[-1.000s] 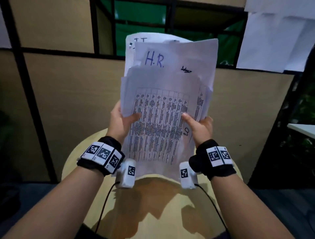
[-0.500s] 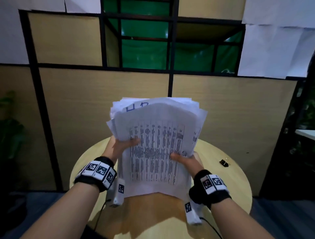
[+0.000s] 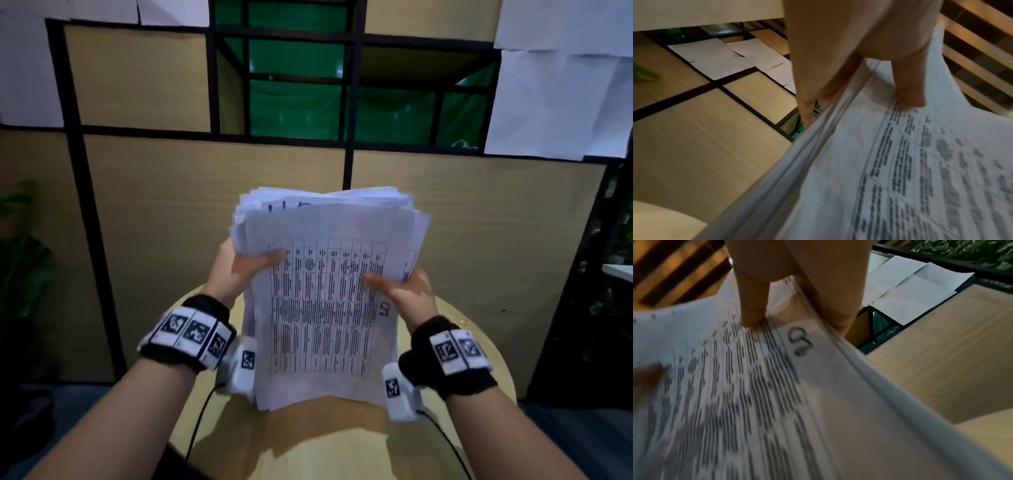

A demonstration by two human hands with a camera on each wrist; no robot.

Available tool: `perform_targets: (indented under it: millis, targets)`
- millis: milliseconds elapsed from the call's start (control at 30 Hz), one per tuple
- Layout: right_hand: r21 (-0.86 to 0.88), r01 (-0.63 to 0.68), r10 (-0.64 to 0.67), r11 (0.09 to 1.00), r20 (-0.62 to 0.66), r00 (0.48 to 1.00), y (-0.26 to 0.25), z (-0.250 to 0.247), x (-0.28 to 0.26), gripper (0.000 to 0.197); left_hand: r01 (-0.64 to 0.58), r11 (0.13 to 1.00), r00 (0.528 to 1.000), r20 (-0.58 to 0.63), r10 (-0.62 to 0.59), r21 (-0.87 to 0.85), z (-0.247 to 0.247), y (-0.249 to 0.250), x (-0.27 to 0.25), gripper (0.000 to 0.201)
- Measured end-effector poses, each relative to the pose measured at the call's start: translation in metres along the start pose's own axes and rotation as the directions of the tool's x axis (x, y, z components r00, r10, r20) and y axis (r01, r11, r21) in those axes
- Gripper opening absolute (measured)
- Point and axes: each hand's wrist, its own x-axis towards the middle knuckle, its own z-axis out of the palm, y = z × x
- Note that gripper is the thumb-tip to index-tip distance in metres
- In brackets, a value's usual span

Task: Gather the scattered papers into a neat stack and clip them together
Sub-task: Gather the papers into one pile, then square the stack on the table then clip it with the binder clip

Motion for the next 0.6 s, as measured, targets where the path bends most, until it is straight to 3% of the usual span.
perform_targets:
  millis: [133, 200, 300, 433, 600]
  targets:
    - [0.144, 0.077, -0.072, 0.987, -0.034, 0.997, -0.031, 0.007, 0.020, 0.048, -0.058, 0.998, 0.997, 0.060, 0.057, 0.015, 0.004, 0.022, 0.012, 0.095]
    - [0.132, 0.078, -0.074, 0.988, -0.029, 0.997, -0.036, 0.011, 0.025, 0.045, -0.053, 0.999, 0.995, 0.084, 0.051, 0.014, 0.007, 0.027, 0.013, 0.103]
    - [0.080, 0.088, -0.089, 0.993, 0.007, 0.996, -0.042, 0.015, 0.026, 0.028, -0.043, 0.999, 0.996, 0.074, 0.044, -0.013, 0.011, 0.031, 0.017, 0.101]
    - [0.131, 0.031, -0.034, 0.991, 0.016, 0.999, -0.035, 0.014, 0.025, 0.031, -0.038, 0.997, 0.999, 0.002, 0.038, -0.060, 0.009, 0.023, 0.020, 0.104]
    - [0.110, -0.132, 0.127, 0.985, 0.048, 0.991, -0.005, 0.010, 0.001, 0.018, 0.113, 0.993, 0.986, 0.122, -0.114, 0.020, -0.002, -0.015, -0.004, 0.106]
